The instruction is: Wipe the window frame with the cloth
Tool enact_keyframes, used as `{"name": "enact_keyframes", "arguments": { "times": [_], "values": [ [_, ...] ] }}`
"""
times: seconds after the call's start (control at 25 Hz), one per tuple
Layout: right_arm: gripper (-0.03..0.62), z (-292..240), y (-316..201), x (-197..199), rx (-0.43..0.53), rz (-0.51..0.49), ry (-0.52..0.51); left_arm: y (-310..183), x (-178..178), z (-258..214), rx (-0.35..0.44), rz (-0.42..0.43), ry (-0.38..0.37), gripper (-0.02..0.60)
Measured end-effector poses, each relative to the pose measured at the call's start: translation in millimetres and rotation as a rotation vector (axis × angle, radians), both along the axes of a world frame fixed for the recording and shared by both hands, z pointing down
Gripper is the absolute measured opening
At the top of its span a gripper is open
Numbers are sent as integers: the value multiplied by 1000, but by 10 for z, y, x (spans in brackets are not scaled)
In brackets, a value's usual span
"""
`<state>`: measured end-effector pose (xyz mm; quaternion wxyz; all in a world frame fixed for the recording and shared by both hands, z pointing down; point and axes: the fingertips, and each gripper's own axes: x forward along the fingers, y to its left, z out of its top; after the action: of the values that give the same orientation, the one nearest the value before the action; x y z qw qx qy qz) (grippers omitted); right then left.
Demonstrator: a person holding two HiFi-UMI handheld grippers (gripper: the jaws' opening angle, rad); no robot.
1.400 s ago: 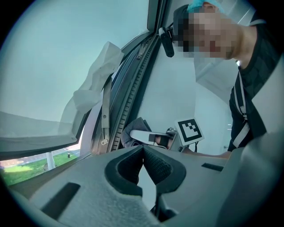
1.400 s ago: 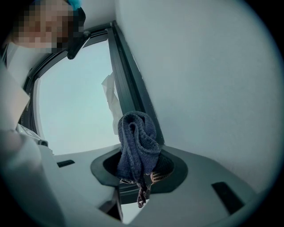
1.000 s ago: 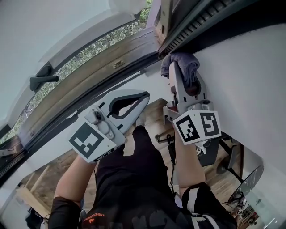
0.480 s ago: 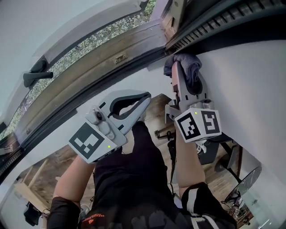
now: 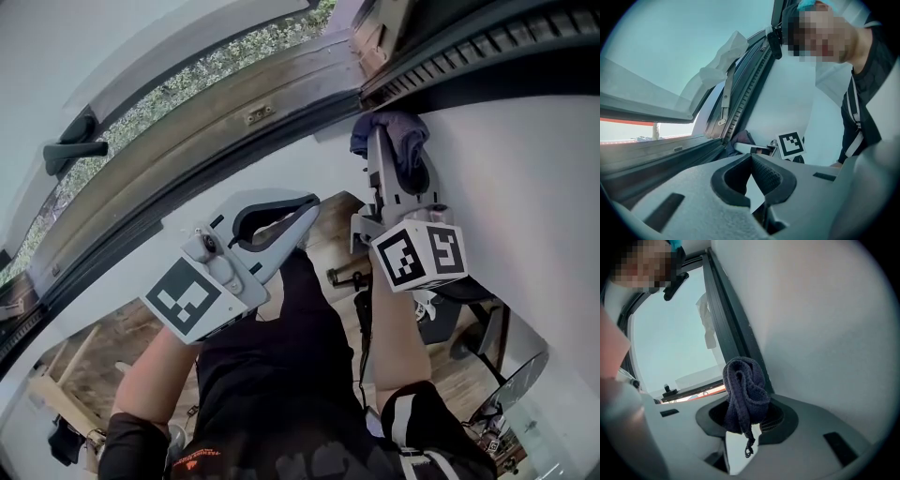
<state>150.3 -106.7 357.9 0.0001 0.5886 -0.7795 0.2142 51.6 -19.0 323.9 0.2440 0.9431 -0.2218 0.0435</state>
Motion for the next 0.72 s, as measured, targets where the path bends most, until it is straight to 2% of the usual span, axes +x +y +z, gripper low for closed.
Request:
{"name": "enact_keyframes", "arguments": {
  "times": [0.28, 0.72],
  "values": [
    [119, 106, -15, 0, 10, 5, -22, 63, -2, 119, -19, 1, -8, 20],
    [118, 270, -32, 6, -41, 20, -45, 99, -32, 171, -24, -4, -15, 20]
  ]
}}
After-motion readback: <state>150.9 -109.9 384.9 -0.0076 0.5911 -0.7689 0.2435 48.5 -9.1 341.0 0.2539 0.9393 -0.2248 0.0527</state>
